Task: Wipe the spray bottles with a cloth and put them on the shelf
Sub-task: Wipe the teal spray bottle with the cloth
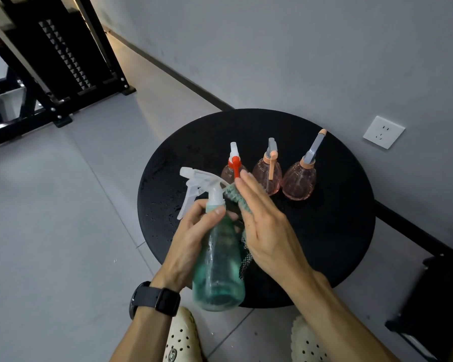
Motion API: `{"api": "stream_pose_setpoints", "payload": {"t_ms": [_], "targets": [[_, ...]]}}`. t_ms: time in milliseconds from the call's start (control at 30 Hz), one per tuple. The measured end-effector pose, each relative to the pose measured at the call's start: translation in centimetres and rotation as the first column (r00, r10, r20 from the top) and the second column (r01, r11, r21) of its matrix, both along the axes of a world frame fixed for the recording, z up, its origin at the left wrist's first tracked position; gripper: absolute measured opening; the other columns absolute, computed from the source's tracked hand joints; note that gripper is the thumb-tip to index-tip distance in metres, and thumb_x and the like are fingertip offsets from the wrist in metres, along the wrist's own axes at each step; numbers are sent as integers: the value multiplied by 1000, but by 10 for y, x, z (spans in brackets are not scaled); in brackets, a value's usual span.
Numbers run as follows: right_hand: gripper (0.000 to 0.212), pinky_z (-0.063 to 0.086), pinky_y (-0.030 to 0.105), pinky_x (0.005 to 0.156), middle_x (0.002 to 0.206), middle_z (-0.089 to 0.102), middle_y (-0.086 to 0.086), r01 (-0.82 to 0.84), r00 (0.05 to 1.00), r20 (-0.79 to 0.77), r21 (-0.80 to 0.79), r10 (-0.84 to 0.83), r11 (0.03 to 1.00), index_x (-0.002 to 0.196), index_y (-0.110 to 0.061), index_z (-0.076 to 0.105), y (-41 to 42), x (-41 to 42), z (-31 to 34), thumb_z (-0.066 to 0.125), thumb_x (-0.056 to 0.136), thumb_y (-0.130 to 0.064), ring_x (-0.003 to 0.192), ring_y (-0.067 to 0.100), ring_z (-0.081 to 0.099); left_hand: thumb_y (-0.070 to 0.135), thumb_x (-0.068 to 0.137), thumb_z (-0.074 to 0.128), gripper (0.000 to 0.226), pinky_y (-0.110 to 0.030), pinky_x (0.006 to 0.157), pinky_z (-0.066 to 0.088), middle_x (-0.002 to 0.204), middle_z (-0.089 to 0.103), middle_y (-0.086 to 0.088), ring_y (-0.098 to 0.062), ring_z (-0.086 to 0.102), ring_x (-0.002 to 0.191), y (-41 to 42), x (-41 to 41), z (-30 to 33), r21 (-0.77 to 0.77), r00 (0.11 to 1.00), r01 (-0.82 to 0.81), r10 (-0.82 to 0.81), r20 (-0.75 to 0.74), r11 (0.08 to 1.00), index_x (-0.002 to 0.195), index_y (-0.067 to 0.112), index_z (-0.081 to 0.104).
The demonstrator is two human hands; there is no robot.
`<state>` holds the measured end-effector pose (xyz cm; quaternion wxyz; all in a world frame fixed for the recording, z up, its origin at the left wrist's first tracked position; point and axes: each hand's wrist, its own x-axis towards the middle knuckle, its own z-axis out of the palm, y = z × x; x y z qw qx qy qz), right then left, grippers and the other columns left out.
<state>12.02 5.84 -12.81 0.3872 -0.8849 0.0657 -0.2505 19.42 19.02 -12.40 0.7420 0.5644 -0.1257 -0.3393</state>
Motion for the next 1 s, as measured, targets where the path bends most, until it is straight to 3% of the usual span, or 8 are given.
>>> {"api": "stream_pose_setpoints", "payload": {"t_ms": [167, 300, 433, 533, 600, 700, 833, 1000], "targets": [[47, 22, 17, 115, 157, 29, -3, 15, 999, 46, 114, -20, 993, 148, -11, 35, -5, 0, 16, 40, 101, -11, 145, 1, 20, 27, 88, 71, 30, -37, 94, 52, 112, 74, -5, -20, 69, 106, 1, -2, 0, 184, 975, 22, -62, 214, 983, 115, 16, 66], [51, 28, 24, 116, 158, 28, -1, -73, 994, 86, 113, 64, 991, 148, -11, 33, 0, -3, 26, 42, 99, 0, 146, 5, 21, 36, 88, 70, 42, -31, 100, 48, 123, 70, 12, -7, 64, 116, -2, -4, -3, 240, 937, 14, -97, 336, 971, 128, 27, 63], [48, 27, 29, 117, 156, 29, 3, -165, 976, 143, -23, 167, 986, 146, -4, 36, 11, -7, 35, 39, 98, -2, 147, 12, 22, 32, 92, 65, 11, -20, 81, 50, 100, 73, 18, 1, 67, 93, -5, -4, -7, 292, 908, -59, -70, 412, 955, 103, 33, 68], [48, 26, 31, 118, 155, 32, 7, -232, 962, 125, -104, 244, 967, 144, -1, 39, 20, -8, 34, 41, 96, 2, 147, 15, 22, 17, 93, 61, 30, -9, 55, 38, 63, 59, 20, 4, 48, 56, -5, -4, -12, 328, 866, -100, -80, 494, 939, 68, 32, 58], [50, 26, 32, 118, 154, 33, 6, -246, 961, 98, -126, 259, 961, 144, -2, 40, 20, -8, 32, 44, 94, 5, 147, 14, 22, 5, 93, 57, 38, -7, 50, 34, 55, 55, 20, 4, 45, 50, -2, -4, -14, 337, 851, -113, -84, 518, 935, 64, 28, 50], [51, 26, 31, 118, 155, 33, 5, -257, 961, 64, -133, 267, 957, 145, -3, 39, 17, -9, 30, 45, 94, 4, 147, 12, 20, -5, 94, 56, 34, -7, 62, 42, 74, 65, 28, 10, 58, 68, 2, -1, -14, 322, 844, -104, -88, 529, 941, 82, 27, 59], [52, 24, 27, 118, 155, 32, 2, -254, 965, 47, -88, 259, 963, 145, -5, 38, 14, -10, 28, 39, 94, 0, 147, 9, 20, 15, 94, 63, 15, -14, 77, 47, 96, 70, 22, 5, 63, 89, 6, -1, -14, 290, 851, -94, -74, 520, 952, 99, 28, 66], [52, 21, 15, 115, 155, 30, -5, -184, 983, -18, 29, 185, 982, 147, -10, 37, -2, -10, 21, 38, 96, -5, 145, 2, 20, 28, 89, 68, 43, -21, 103, 45, 129, 66, 11, -4, 59, 122, 10, 0, -10, 286, 871, -39, -107, 480, 958, 131, 23, 62]]}}
